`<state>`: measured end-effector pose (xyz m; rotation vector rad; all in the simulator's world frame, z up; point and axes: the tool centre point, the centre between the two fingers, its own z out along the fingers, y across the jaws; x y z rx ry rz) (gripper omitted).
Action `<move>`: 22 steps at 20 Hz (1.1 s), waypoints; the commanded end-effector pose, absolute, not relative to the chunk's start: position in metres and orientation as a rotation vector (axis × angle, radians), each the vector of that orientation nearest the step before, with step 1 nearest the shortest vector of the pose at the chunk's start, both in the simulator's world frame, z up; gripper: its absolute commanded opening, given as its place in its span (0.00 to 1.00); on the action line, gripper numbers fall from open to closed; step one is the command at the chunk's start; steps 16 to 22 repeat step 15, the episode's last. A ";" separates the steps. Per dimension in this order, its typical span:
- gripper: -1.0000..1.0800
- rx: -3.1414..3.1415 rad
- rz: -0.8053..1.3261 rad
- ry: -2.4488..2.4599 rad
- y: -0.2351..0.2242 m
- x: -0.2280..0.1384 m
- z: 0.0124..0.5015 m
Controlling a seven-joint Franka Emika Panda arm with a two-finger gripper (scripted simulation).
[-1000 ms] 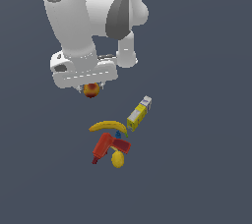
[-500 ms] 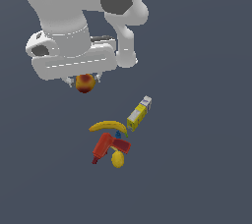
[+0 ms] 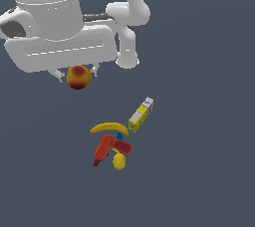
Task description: Pick up a designated object from a clutter of objects.
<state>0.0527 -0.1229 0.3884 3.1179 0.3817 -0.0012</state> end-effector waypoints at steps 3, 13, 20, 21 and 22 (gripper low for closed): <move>0.00 3.118 0.000 0.382 -0.123 0.062 0.404; 0.00 3.118 0.000 0.382 -0.122 0.070 0.416; 0.00 3.118 0.000 0.382 -0.122 0.070 0.416; 0.00 3.118 0.000 0.382 -0.122 0.070 0.416; 0.00 3.118 0.000 0.382 -0.122 0.070 0.416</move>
